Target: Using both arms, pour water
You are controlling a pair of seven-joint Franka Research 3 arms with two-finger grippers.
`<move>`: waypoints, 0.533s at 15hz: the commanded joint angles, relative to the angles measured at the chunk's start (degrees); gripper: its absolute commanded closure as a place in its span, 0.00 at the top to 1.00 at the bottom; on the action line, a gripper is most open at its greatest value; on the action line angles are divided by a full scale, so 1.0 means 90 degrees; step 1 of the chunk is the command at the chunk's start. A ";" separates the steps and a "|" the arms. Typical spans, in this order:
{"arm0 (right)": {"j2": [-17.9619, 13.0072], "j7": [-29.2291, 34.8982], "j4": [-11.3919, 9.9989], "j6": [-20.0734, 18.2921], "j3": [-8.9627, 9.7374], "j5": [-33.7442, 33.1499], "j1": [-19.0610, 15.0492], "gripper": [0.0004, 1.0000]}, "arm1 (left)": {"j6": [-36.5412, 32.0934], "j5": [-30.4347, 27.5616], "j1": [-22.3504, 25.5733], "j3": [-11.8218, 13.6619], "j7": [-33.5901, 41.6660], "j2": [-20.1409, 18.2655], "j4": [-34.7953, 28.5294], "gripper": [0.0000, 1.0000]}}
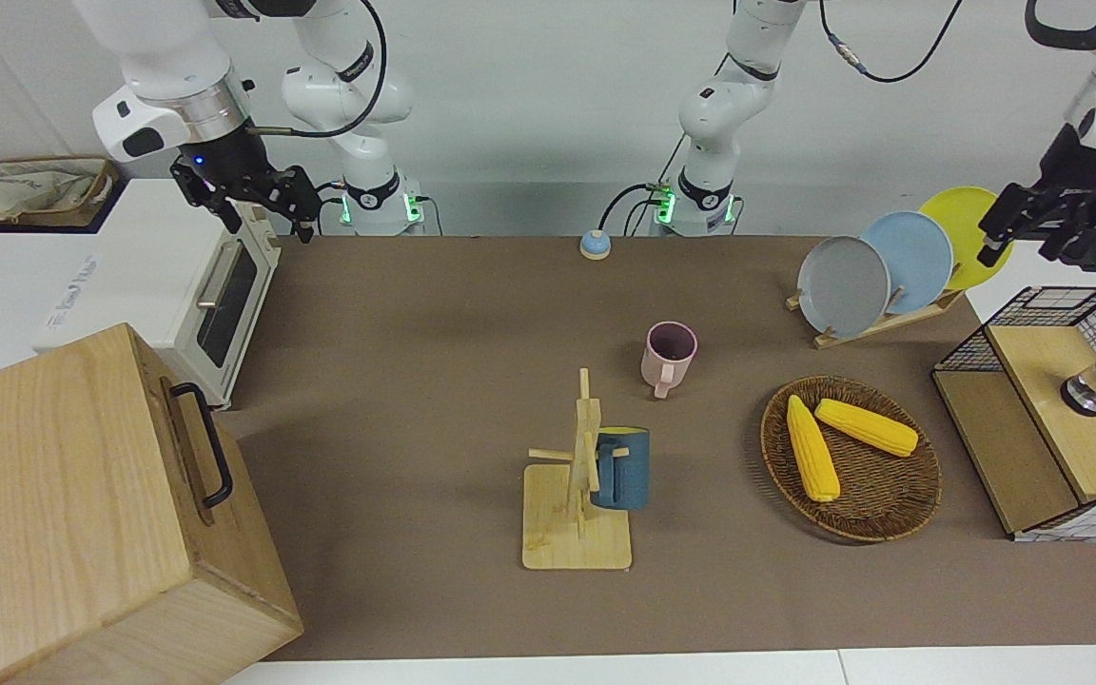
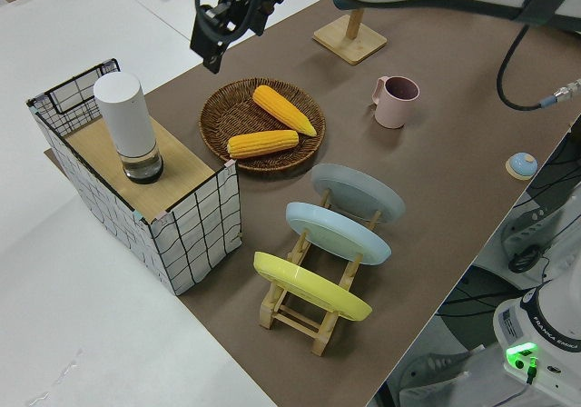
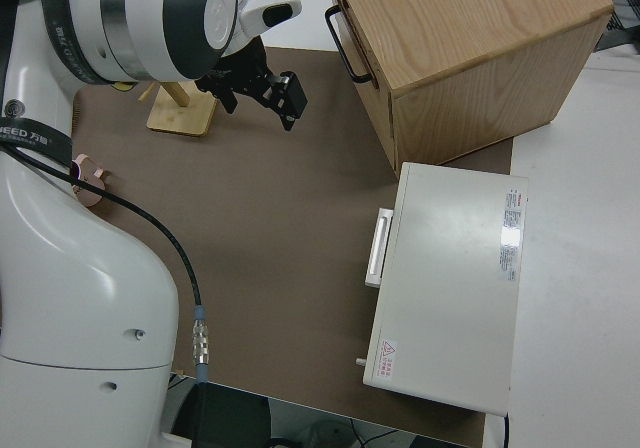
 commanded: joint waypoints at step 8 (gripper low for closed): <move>-0.0103 -0.0076 -0.0127 0.0101 -0.0001 0.0077 -0.0039 0.99 | -0.0914 0.0868 -0.0606 -0.1438 -0.1565 -0.0003 -0.0054 1.00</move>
